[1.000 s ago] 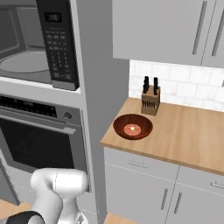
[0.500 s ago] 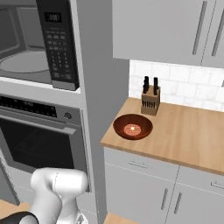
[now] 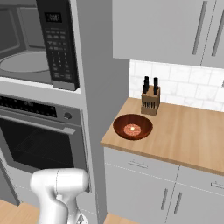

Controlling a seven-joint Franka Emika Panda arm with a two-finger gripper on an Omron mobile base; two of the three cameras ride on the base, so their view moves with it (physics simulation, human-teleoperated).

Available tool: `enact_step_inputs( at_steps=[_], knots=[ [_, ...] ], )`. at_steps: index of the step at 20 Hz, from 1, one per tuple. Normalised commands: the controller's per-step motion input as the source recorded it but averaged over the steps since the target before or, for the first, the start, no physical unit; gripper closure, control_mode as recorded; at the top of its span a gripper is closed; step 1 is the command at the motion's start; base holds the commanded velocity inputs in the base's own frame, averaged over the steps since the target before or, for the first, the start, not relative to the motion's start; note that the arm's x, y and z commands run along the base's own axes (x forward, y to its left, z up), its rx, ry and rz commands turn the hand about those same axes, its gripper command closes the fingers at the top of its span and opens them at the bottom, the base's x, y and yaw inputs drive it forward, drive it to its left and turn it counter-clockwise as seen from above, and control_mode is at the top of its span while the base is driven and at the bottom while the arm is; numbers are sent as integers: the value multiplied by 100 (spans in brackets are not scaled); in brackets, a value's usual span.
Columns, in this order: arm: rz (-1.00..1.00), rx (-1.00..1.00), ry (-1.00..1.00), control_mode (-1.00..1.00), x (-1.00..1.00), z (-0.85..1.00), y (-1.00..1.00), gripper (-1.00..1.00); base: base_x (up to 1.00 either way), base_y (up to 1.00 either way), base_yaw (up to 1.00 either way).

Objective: Open the microwave, place the bowl with waffle inside the microwave, then close the microwave door and turn it on.

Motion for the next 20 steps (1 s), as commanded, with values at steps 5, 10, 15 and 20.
enact_step_inputs(
  at_steps=[5,10,15,20],
  knots=[
    [-5,45,-2,-100,-99,21,-96,100,0,0,0],
    [-26,31,28,-100,-22,16,-100,100,0,0,0],
    [-25,30,53,-100,0,22,-100,100,0,0,0],
    [-4,51,53,-100,2,34,-94,100,0,0,0]
  ],
)
